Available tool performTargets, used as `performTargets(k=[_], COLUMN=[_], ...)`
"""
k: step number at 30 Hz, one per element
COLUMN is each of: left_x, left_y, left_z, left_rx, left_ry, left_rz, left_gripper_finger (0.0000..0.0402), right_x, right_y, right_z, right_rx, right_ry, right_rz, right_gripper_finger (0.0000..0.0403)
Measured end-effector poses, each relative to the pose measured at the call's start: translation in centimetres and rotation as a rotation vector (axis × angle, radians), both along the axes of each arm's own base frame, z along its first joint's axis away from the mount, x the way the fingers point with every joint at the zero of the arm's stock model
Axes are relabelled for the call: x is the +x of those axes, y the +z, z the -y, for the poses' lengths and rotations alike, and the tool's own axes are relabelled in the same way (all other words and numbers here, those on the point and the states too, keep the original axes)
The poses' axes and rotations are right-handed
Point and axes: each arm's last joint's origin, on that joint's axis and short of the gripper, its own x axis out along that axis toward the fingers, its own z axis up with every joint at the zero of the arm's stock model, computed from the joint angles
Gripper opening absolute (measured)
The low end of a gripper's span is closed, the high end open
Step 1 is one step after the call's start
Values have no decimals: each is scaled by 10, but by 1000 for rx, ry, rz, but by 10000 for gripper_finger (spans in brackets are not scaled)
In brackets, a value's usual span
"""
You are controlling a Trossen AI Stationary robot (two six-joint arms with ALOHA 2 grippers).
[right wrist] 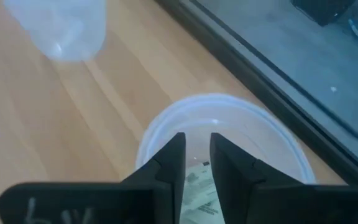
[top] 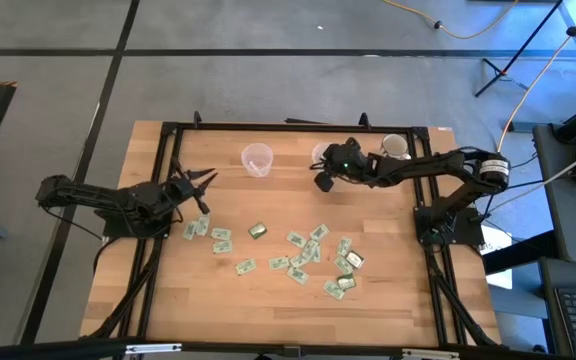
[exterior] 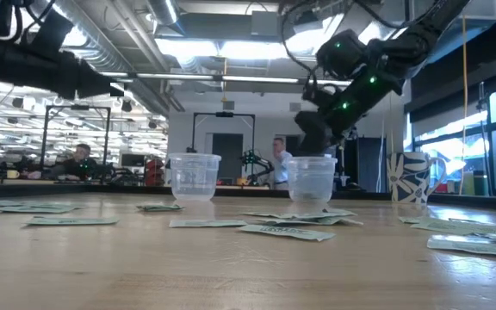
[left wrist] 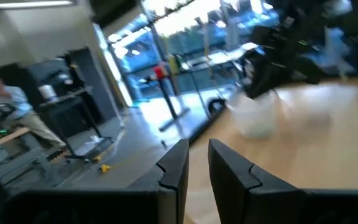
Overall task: Pick and place Stevia / Truvia into bins
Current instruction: Put the stevia packet into the right transparent container
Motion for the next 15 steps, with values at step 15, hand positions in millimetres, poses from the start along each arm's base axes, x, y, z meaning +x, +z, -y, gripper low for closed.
performTargets(k=[15], left_x=[4], left_y=[-4], left_z=[7], left_rx=[-216], left_ry=[-268], left_rz=[101], left_gripper_finger=[85], right_x=[-4], right_y=[39], right_z=[-60], right_rx=[112], right_ry=[368], right_rz=[136], right_gripper_finger=[79])
